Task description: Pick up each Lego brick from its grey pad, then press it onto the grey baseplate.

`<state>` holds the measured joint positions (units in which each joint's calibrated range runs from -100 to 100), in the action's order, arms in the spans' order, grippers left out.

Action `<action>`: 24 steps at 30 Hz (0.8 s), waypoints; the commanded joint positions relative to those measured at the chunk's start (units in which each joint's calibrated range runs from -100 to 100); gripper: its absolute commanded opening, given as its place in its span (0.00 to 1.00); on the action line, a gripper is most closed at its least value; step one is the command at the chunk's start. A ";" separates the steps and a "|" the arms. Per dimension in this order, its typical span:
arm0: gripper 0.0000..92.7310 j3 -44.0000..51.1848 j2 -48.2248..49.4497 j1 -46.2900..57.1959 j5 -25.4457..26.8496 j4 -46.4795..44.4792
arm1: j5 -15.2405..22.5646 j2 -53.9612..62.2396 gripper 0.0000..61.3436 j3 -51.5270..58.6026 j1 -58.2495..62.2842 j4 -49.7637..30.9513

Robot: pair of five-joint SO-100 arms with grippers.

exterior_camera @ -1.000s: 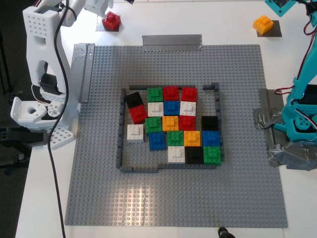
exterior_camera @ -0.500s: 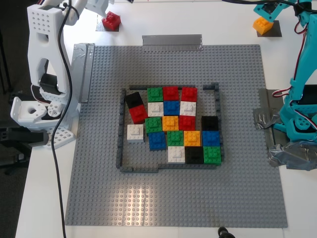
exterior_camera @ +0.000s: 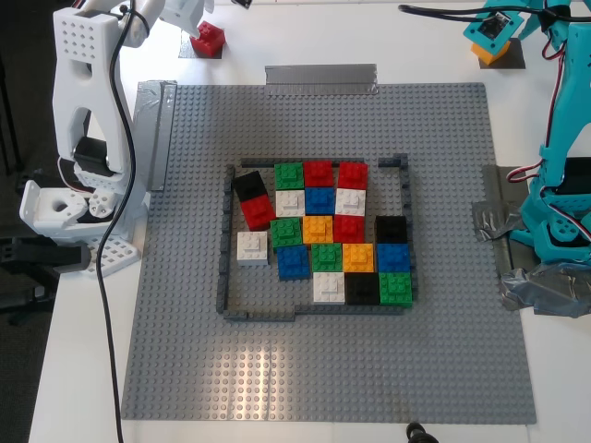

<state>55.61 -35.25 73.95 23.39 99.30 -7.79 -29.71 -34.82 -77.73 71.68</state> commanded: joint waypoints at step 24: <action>0.18 3.13 -2.86 -2.17 -1.38 -4.02 | 0.30 0.52 0.33 -6.31 1.30 -0.40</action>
<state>56.00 -39.14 71.29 21.92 95.48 -7.40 -30.40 -36.56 -75.91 71.68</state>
